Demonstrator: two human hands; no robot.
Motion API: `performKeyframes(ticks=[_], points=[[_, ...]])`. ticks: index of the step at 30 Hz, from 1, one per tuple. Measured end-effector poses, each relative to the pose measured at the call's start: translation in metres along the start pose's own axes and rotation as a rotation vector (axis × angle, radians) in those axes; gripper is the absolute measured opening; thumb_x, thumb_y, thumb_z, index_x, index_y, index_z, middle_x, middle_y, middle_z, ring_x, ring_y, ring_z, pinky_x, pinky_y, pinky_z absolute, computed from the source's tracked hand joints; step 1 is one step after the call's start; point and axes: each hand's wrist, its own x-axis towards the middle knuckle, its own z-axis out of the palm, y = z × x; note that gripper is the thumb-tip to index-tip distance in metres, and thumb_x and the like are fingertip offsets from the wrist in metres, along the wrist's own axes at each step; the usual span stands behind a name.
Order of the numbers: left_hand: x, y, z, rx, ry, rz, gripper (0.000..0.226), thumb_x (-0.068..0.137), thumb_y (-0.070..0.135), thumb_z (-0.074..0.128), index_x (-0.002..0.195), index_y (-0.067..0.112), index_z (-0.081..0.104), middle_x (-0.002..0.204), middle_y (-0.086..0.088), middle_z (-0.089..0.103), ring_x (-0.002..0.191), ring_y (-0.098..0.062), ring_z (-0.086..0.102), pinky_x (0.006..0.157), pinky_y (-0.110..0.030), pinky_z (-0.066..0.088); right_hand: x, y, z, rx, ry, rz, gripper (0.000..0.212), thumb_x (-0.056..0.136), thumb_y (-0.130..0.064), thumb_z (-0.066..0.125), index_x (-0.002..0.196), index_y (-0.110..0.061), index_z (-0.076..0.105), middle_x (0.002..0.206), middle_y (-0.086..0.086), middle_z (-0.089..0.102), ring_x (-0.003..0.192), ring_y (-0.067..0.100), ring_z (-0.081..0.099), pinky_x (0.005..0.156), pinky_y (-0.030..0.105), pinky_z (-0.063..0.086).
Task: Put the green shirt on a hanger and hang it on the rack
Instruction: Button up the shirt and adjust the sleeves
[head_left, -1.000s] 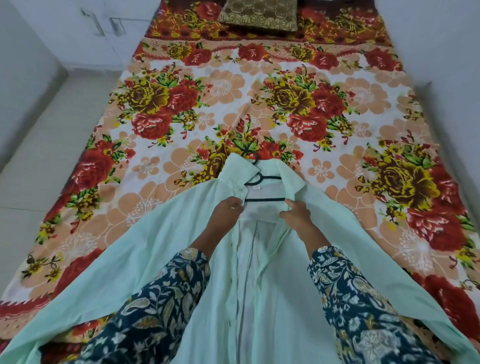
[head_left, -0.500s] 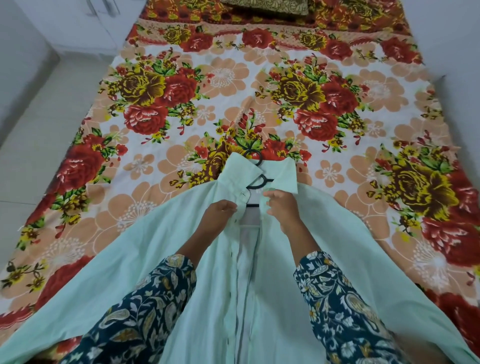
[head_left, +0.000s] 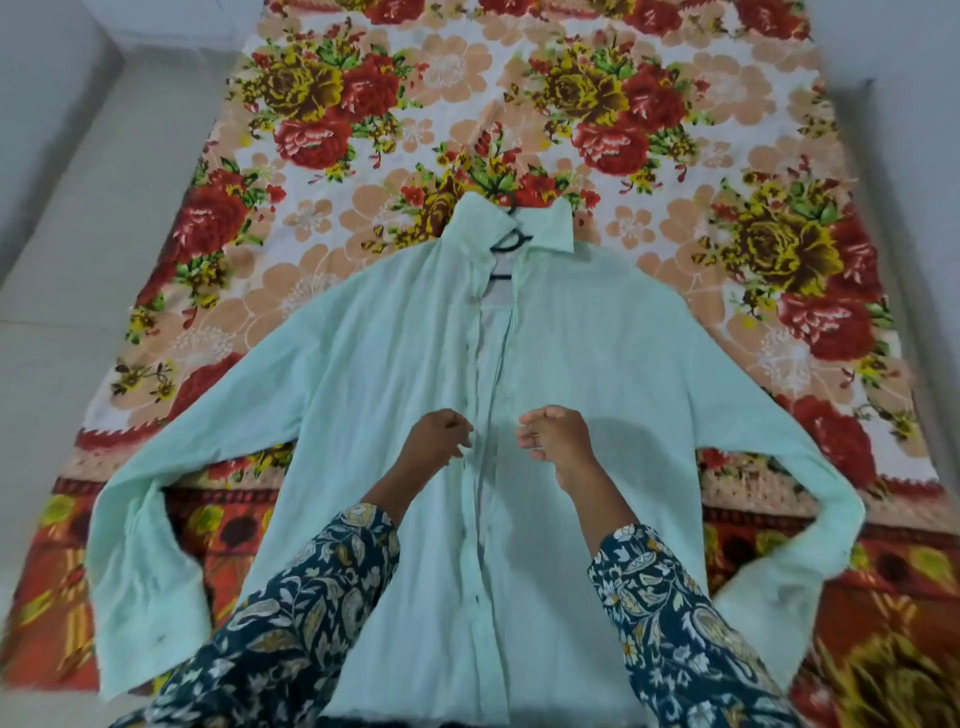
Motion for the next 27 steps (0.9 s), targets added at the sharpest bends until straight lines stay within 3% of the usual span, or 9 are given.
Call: performKeyframes(ticks=[6,10,12,15,18,20,23,27], points=[[-0.055,-0.077,0.032,0.179,-0.129,-0.196,0.015,0.088,0.009,0.049,0.073,0.011,0.051,0.069,-0.001,0.056,0.057,-0.013,0.051,0.05,-0.021,0.038,-0.044,0.094,0.016,-0.22,-0.078,0.128,0.023,0.082,0.003,0.046,0.065,-0.011,0.055,0.062,0.007,0.058,0.053,0.017,0.054,0.044,0.017,0.04],[-0.068,-0.105,0.06,0.304,-0.125,-0.274,0.025,0.09,0.014,0.046,0.065,0.013,0.047,0.071,-0.005,0.054,0.064,-0.02,0.054,0.055,-0.024,0.044,-0.062,0.137,0.031,-0.514,-0.206,0.197,0.009,0.072,0.001,0.055,0.075,-0.004,0.062,0.078,0.018,0.063,0.071,0.026,0.06,0.062,0.03,0.047],[-0.073,-0.114,0.07,0.27,-0.099,-0.29,0.03,0.09,0.016,0.047,0.06,0.015,0.044,0.067,-0.004,0.052,0.06,-0.018,0.052,0.059,-0.025,0.047,-0.071,0.153,0.039,-0.543,-0.235,0.187,0.013,0.076,-0.002,0.056,0.084,-0.004,0.066,0.082,0.015,0.065,0.076,0.024,0.061,0.068,0.033,0.05],[-0.087,-0.125,0.076,0.171,-0.111,-0.281,0.03,0.087,0.016,0.052,0.058,0.015,0.045,0.06,-0.001,0.049,0.056,-0.015,0.05,0.056,-0.025,0.046,-0.085,0.166,0.05,-0.454,-0.238,0.133,0.015,0.077,0.001,0.054,0.075,-0.006,0.066,0.081,0.016,0.067,0.077,0.027,0.064,0.073,0.036,0.053],[-0.097,-0.138,0.073,0.132,-0.046,-0.225,0.032,0.081,0.002,0.05,0.052,0.012,0.039,0.057,-0.003,0.043,0.056,-0.019,0.044,0.054,-0.027,0.037,-0.094,0.178,0.055,-0.234,-0.15,0.186,0.019,0.081,0.005,0.049,0.079,0.001,0.068,0.087,0.023,0.07,0.073,0.031,0.067,0.076,0.04,0.056],[-0.099,-0.147,0.07,0.114,-0.007,-0.209,0.035,0.079,-0.004,0.049,0.051,0.012,0.036,0.055,-0.004,0.04,0.051,-0.016,0.039,0.049,-0.026,0.033,-0.098,0.181,0.059,-0.127,-0.044,0.183,0.024,0.083,0.004,0.047,0.073,-0.008,0.064,0.08,0.016,0.068,0.065,0.024,0.064,0.072,0.037,0.056],[-0.1,-0.154,0.065,0.074,-0.009,-0.183,0.036,0.079,-0.004,0.054,0.051,0.011,0.037,0.054,-0.005,0.042,0.051,-0.017,0.041,0.05,-0.027,0.033,-0.096,0.182,0.064,-0.316,0.109,0.047,0.019,0.081,-0.004,0.046,0.076,-0.012,0.063,0.084,0.008,0.066,0.08,0.026,0.063,0.074,0.036,0.055],[-0.098,-0.164,0.061,-0.015,0.028,-0.154,0.035,0.079,0.0,0.06,0.051,0.011,0.042,0.053,-0.007,0.044,0.051,-0.02,0.042,0.055,-0.031,0.037,-0.099,0.186,0.081,-0.583,0.177,-0.075,0.007,0.081,-0.01,0.049,0.076,-0.014,0.047,0.081,0.002,0.052,0.073,0.021,0.049,0.061,0.029,0.033]])
